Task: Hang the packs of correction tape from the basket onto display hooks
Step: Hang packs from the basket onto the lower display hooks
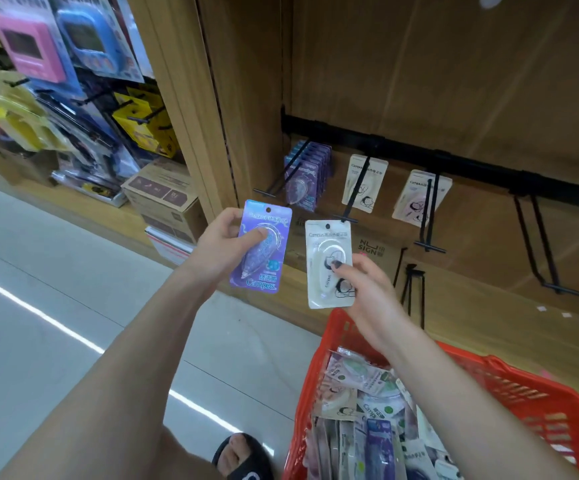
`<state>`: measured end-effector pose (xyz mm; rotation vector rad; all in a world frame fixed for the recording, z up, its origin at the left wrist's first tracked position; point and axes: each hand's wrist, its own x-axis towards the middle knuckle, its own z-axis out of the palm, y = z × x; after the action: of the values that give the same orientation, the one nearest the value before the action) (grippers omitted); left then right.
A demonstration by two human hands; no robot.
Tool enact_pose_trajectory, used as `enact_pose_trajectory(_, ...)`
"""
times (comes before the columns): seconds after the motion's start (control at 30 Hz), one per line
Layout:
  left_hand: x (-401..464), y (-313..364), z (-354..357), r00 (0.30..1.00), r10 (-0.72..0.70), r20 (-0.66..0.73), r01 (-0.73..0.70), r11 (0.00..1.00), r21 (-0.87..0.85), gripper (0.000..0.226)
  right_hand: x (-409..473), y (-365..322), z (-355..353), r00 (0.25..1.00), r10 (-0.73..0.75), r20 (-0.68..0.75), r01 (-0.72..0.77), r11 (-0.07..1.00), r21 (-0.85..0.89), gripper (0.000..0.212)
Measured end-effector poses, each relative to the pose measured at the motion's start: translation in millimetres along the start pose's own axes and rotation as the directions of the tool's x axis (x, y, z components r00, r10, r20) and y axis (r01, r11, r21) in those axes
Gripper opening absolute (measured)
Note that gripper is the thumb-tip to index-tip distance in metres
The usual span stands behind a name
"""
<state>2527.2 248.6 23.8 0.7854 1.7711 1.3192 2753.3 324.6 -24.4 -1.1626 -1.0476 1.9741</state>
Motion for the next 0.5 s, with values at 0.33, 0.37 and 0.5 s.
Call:
enact_pose_trajectory(0.33, 14, 3, 14, 0.998, -0.019, -0.054, 0.019, 1.000, 0.003, 0.039, -9, 2, 4, 0.988, -0.135, -0.072, 0.127, 0.986, -0.106, 0.017)
enact_pose_trajectory(0.37, 15, 2, 15, 0.998, -0.019, -0.067, 0.020, 1.000, 0.007, 0.038, -8, 2, 5, 0.984, -0.152, -0.092, 0.141, 0.983, -0.113, 0.016)
enact_pose_trajectory(0.5, 23, -3, 19, 0.996, -0.039, -0.086, 0.036, 0.999, -0.030, 0.037, 1, -1, 11, 0.976, -0.168, -0.135, 0.146, 0.976, -0.160, 0.014)
